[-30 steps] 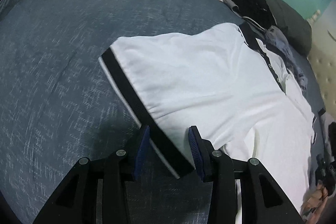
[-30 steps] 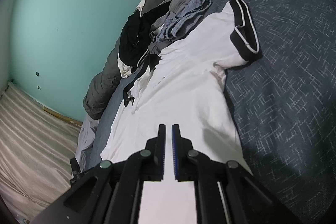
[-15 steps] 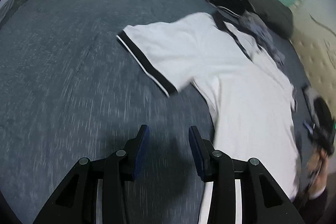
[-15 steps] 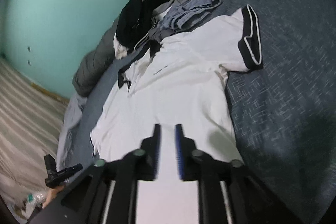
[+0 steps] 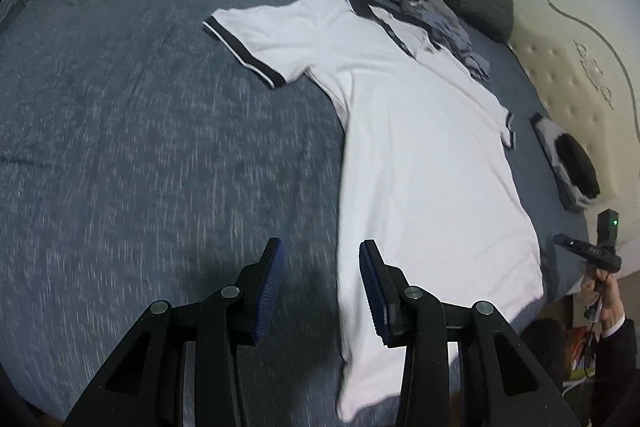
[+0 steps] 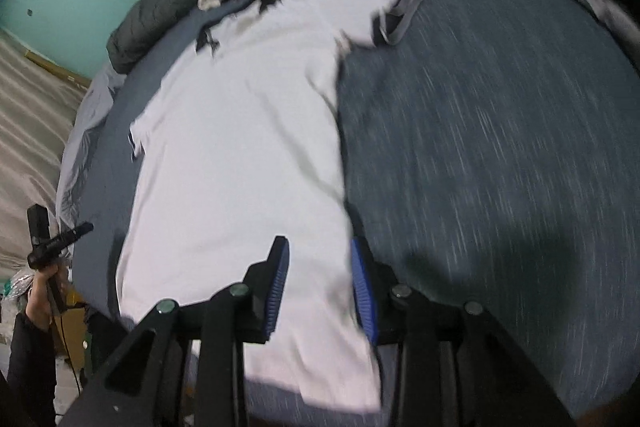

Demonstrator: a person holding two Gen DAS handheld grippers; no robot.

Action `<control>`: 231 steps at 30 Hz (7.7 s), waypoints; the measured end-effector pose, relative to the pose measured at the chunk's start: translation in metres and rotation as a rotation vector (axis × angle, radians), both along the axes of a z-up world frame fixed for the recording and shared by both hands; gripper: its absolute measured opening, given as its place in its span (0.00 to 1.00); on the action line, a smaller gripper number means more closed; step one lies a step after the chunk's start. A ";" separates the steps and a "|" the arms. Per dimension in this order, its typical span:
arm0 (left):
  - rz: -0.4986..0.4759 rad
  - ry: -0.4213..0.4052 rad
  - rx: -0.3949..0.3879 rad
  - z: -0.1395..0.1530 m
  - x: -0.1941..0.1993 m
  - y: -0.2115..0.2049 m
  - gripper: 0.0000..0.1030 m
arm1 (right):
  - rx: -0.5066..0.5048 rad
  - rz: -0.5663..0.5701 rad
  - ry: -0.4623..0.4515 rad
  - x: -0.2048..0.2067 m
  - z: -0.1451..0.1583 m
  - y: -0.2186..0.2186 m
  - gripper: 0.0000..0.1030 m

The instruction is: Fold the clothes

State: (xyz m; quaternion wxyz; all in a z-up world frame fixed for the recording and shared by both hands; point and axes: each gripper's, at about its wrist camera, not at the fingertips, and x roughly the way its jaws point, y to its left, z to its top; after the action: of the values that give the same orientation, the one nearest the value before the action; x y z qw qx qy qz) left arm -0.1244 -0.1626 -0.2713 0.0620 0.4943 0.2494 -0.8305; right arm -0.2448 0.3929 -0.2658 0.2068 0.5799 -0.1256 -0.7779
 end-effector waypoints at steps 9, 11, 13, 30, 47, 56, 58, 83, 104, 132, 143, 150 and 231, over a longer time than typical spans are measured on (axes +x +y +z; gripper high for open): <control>-0.086 -0.038 0.014 -0.009 0.032 0.040 0.41 | 0.057 0.026 -0.065 0.047 -0.017 0.010 0.31; -0.104 -0.054 0.014 -0.014 0.038 0.047 0.41 | 0.065 0.025 -0.067 0.051 -0.018 0.010 0.31; -0.116 -0.075 0.020 -0.022 0.044 0.053 0.41 | 0.074 0.025 -0.070 0.056 -0.019 0.010 0.31; -0.158 -0.185 0.027 -0.068 0.051 0.072 0.41 | 0.106 0.027 -0.114 0.062 -0.032 0.010 0.31; -0.189 -0.200 0.028 -0.073 0.047 0.077 0.05 | 0.109 0.061 -0.116 0.058 -0.049 0.008 0.06; -0.207 -0.166 0.024 -0.052 0.047 0.078 0.03 | 0.085 0.104 -0.015 0.072 -0.006 0.006 0.02; -0.214 -0.156 0.018 -0.044 0.049 0.077 0.03 | 0.075 0.101 0.007 0.075 0.008 0.012 0.02; -0.224 -0.202 0.049 -0.051 0.054 0.075 0.15 | 0.099 0.089 -0.023 0.104 -0.004 0.038 0.02; -0.329 -0.203 0.034 -0.051 0.046 0.102 0.02 | 0.100 0.111 0.017 0.100 0.028 0.031 0.02; -0.320 -0.269 0.010 -0.058 0.062 0.099 0.03 | 0.127 0.123 -0.046 0.111 -0.007 0.026 0.04; -0.226 -0.187 0.008 -0.022 0.048 0.061 0.15 | 0.127 0.053 -0.011 0.086 0.010 0.041 0.10; -0.112 -0.054 0.050 -0.007 -0.002 0.008 0.20 | 0.081 0.052 0.037 0.050 0.018 0.009 0.13; 0.297 0.120 0.226 -0.087 -0.154 -0.149 0.40 | 0.006 0.081 0.050 -0.035 0.007 -0.053 0.15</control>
State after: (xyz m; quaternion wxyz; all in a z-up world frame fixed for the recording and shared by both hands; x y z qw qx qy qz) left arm -0.2788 -0.3114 -0.3587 0.1131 0.4052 0.4143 -0.8071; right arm -0.2801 0.3400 -0.2583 0.2393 0.5654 -0.0944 -0.7836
